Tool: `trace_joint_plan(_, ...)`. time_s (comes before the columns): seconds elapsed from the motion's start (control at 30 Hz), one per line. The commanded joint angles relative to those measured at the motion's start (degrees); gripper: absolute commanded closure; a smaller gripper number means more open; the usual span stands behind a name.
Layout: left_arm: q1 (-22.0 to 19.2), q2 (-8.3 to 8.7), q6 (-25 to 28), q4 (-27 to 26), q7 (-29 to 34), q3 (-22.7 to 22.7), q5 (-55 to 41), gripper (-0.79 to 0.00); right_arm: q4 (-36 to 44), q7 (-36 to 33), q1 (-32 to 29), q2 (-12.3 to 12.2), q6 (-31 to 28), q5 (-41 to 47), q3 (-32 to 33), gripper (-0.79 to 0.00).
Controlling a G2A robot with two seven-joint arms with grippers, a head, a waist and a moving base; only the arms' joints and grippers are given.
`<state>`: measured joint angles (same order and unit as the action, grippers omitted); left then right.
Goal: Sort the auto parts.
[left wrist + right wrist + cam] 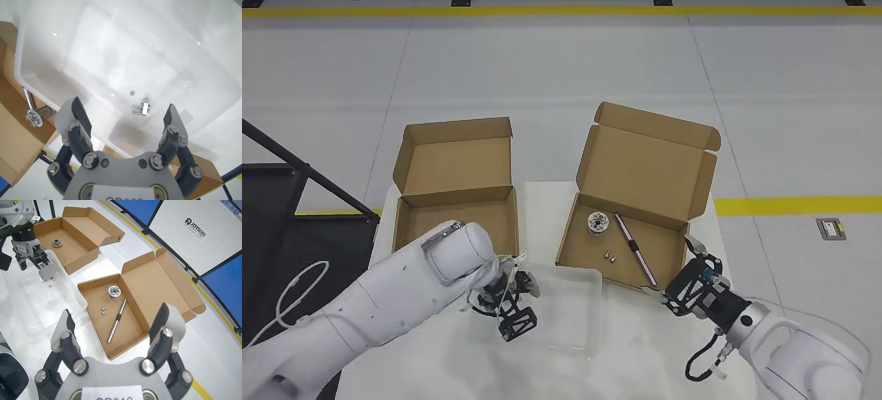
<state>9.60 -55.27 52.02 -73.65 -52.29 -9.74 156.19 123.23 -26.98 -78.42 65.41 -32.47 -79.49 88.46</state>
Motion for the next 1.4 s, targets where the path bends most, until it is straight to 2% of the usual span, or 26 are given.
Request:
trace_joint_plan(0.0,0.98,-1.22,-0.96,2.50,-0.96,0.00,1.97,-0.727,0.00,0.00,0.00,0.00,0.00,0.00,0.00,-0.785)
trace_joint_plan(0.2,2.93,-5.48,-2.61,10.68,-2.62,0.00,9.86,-0.606,0.00,0.00,0.00,0.00,0.00,0.00,0.00,-0.785)
trace_joint_plan(0.5,2.17,-10.44,-4.15,19.41,-4.15,0.00,11.15,-0.486,0.00,0.00,0.00,0.00,0.00,0.00,0.00,-0.785)
trace_joint_plan(0.8,1.72,-13.46,-7.03,25.65,-7.04,0.00,13.84,-0.366,0.00,0.00,0.00,0.00,0.00,0.00,0.00,-0.785)
trace_joint_plan(1.17,0.78,-16.55,-10.23,31.05,-10.24,0.00,16.41,-0.289,0.00,0.00,0.00,0.00,0.00,0.00,0.00,-0.785)
trace_joint_plan(1.37,-0.03,-17.89,-11.55,33.03,-11.55,0.00,16.25,-0.280,0.00,0.00,0.00,0.00,0.00,0.00,0.00,-0.785)
